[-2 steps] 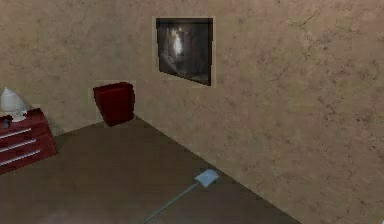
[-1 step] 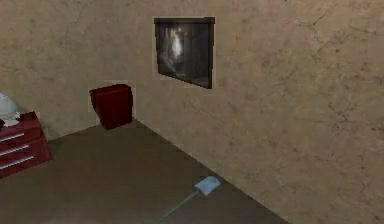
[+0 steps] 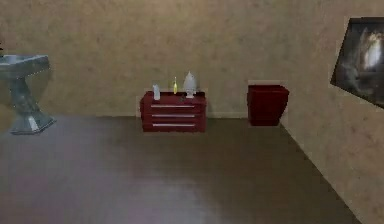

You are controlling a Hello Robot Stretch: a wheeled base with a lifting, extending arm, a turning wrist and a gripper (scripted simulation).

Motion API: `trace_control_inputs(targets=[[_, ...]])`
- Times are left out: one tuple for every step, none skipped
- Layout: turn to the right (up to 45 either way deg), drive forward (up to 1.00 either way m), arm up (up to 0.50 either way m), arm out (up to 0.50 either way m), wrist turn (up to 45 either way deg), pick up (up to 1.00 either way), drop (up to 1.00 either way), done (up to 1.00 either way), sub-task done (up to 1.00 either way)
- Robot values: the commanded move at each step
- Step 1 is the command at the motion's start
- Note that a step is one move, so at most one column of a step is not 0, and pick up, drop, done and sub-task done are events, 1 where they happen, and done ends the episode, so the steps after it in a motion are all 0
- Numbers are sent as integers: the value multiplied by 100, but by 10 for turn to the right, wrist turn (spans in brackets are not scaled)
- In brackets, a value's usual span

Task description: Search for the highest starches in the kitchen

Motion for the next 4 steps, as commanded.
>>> trace_control_inputs(targets=[[-420, 0, 0, 0, 0, 0, 0, 0, 0], [0, 50, 0, 0, 0, 0, 0, 0, 0], [-450, 0, 0, 0, 0, 0, 0, 0, 0], [-450, 0, 0, 0, 0, 0, 0, 0, 0]])
